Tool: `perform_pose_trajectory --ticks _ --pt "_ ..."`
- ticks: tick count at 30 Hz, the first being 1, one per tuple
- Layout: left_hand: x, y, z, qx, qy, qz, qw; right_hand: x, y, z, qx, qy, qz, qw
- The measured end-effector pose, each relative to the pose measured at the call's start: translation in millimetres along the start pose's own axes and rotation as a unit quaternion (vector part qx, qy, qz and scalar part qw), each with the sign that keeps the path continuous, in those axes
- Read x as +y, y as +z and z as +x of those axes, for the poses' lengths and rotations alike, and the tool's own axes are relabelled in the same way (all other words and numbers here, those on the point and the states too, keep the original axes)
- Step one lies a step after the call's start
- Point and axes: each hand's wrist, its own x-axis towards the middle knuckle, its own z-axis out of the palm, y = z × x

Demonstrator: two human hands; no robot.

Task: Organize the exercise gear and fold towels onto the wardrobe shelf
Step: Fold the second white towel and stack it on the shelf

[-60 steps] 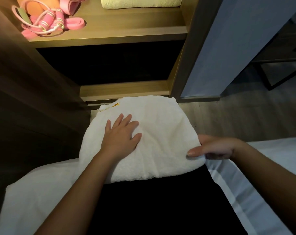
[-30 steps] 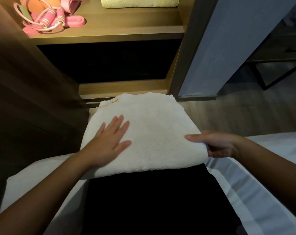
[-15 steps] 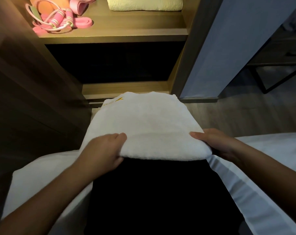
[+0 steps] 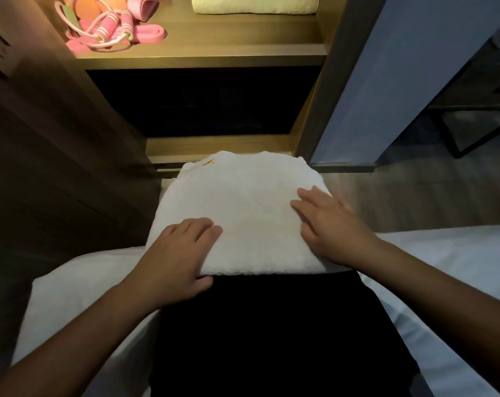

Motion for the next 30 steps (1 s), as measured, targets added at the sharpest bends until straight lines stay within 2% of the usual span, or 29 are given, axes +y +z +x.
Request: perform_pose_trajectory --ticks 2,4,5,7,8,10,15,17,20,21,22,28,30 --pt "-6 -4 4 -0.014 -0.016 -0.057 0.998 -22 3 10 -0.042 -0.064 0.021 0.997" --pt "-15 -3 5 0.034 -0.123 -0.163 0.978 -40 8 18 -0.082 -0.125 0.015 0.989" --pt "-21 -1 6 0.066 -0.208 -0.203 0.955 -47 10 22 -0.1 -0.148 0.001 0.984" --pt "-37 0 11 0.054 -0.378 -0.277 0.882 -57 13 32 -0.127 -0.184 -0.011 0.975" --pt "-45 0 13 0.035 -0.43 -0.325 0.842 -59 13 37 -0.136 -0.199 -0.007 0.971" --pt "-64 -3 18 0.015 -0.477 -0.42 0.772 -62 14 45 -0.149 -0.226 0.006 0.963" --pt "-88 -22 19 -0.099 -0.471 -0.608 0.631 -61 16 55 -0.165 -0.271 0.025 0.948" --pt "-90 -22 19 -0.109 -0.438 -0.681 0.577 -59 18 57 -0.163 -0.275 0.04 0.947" --pt "-87 -14 17 -0.118 -0.382 -0.794 0.457 -57 24 59 -0.15 -0.274 0.065 0.948" --pt "-86 -10 16 -0.121 -0.368 -0.815 0.431 -57 26 59 -0.145 -0.276 0.07 0.948" --pt "-84 -7 15 -0.122 -0.361 -0.827 0.414 -58 28 59 -0.14 -0.279 0.074 0.947" --pt "-74 -4 11 -0.11 -0.298 -0.876 0.363 -75 31 64 -0.114 -0.31 0.064 0.942" --pt "-70 -1 11 -0.099 -0.289 -0.881 0.361 -81 32 64 -0.093 -0.323 0.07 0.939"
